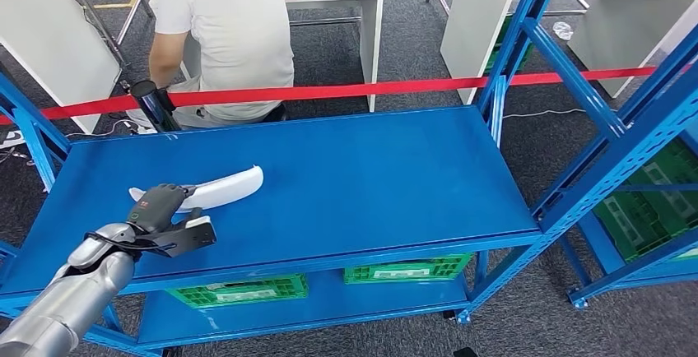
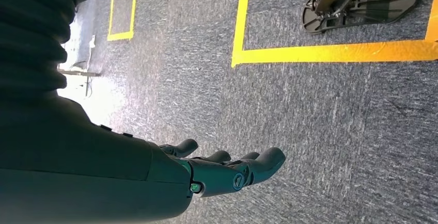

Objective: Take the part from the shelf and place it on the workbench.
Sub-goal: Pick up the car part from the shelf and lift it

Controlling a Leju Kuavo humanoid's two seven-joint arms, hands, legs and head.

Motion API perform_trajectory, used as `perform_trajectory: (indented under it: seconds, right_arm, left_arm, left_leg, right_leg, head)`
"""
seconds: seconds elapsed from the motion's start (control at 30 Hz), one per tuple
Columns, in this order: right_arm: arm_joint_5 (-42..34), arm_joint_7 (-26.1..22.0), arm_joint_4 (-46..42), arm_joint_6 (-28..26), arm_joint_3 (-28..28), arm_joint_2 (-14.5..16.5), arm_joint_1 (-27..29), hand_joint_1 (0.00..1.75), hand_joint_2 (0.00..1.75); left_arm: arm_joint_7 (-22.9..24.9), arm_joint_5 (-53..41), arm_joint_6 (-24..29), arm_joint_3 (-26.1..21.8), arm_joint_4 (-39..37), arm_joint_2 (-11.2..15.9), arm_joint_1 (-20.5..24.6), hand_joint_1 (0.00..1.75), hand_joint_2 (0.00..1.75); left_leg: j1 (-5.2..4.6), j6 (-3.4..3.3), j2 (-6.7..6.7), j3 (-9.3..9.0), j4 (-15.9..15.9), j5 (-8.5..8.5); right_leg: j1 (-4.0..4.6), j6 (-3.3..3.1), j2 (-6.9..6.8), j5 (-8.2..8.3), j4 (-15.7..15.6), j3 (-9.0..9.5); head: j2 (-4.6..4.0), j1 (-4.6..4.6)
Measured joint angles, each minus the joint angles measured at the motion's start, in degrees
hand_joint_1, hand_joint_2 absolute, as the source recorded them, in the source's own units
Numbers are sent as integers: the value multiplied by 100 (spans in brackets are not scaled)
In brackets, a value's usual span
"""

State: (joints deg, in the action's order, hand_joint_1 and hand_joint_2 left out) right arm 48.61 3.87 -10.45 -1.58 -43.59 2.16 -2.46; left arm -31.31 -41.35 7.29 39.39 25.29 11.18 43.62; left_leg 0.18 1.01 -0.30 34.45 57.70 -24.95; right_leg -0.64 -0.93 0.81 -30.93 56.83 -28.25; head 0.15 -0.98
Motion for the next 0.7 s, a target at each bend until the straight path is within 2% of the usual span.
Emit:
perform_trajectory:
  seconds: [0.2,0.53,0.6,0.7]
  right_arm:
    - [56,12,0,-11,-9,0,-6,0,175]
    - [185,56,0,-61,-40,-1,-21,0,175]
    - [242,40,0,-67,-44,-7,-20,0,175]
    - [316,30,0,-38,-43,-27,-19,0,175]
  left_arm:
    - [-83,79,34,0,31,-34,-11,175,175]
    - [-642,565,47,-37,432,-73,-313,175,175]
    - [-779,1066,-193,-141,582,-115,-412,175,175]
    - [-850,2358,-1073,-451,1114,-185,-654,175,175]
  left_leg:
    - [-1,0,-3,1,0,0]
    - [-2,0,-2,3,0,-1]
    - [-2,0,-2,3,0,-1]
    - [-2,0,-4,2,0,-1]
  right_leg:
    - [-1,0,-4,0,0,6]
    - [-1,0,-3,-1,-1,2]
    - [-2,0,-4,-1,-1,2]
    - [-3,3,-6,-3,-1,3]
  head:
    - [0,1]
    - [0,0]
    - [0,0]
    - [0,1]
